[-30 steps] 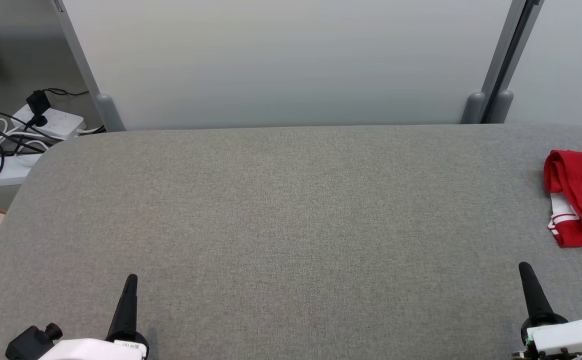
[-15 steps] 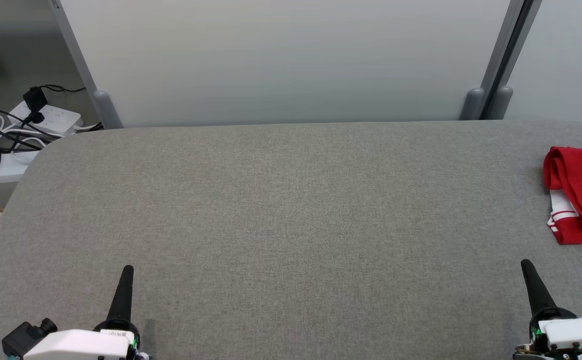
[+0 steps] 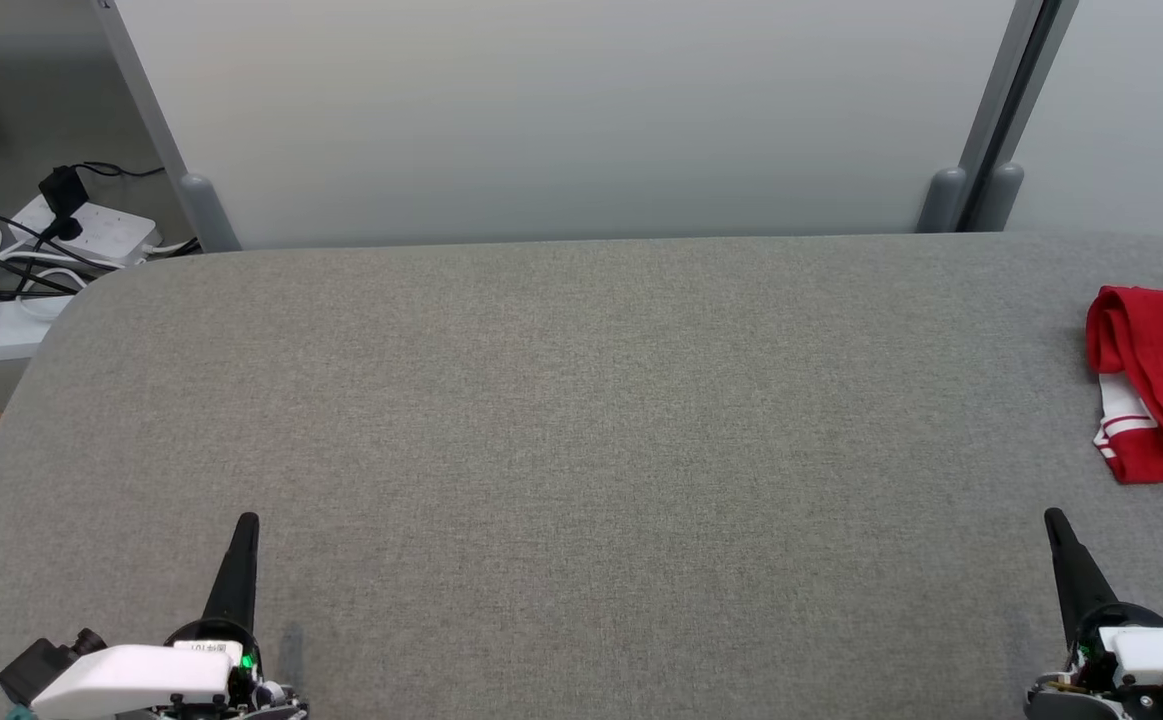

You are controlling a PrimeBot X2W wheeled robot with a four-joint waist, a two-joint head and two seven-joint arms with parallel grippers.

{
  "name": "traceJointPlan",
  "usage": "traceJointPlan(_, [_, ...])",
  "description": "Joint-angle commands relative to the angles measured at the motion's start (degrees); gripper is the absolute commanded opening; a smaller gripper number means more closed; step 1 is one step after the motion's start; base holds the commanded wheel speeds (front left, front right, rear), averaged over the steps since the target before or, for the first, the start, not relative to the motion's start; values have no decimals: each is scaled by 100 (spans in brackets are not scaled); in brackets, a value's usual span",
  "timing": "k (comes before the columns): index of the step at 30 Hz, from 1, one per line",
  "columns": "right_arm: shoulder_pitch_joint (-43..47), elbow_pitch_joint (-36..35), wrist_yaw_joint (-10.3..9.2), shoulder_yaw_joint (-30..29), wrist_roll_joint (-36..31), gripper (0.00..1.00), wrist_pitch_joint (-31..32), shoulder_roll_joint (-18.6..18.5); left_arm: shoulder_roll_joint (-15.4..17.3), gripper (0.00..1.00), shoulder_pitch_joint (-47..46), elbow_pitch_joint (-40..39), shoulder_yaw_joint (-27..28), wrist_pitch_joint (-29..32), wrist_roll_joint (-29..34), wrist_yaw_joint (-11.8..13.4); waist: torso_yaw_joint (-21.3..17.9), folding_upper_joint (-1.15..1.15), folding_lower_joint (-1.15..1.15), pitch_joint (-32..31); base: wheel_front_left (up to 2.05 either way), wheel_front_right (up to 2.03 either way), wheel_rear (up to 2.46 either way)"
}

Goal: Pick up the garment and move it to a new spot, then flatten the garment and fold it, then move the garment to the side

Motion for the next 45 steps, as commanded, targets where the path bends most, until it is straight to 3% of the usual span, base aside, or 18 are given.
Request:
traceJointPlan(1, [-298, -92, 24, 62, 216, 0, 86, -47, 41, 0, -370, -93, 200, 57, -221, -60, -4, 0, 0, 8, 0, 0, 0])
traceJointPlan(13, [-408, -19, 25, -23, 923, 0, 275, -16, 44, 0, -519, -7, 291, 245, -975, -92, -24, 0, 0, 56, 0, 0, 0])
traceJointPlan(45, [-409, -18, 25, -33, 915, 0, 283, -9, 41, 0, -519, -8, 294, 247, -972, -92, -24, 0, 0, 56, 0, 0, 0])
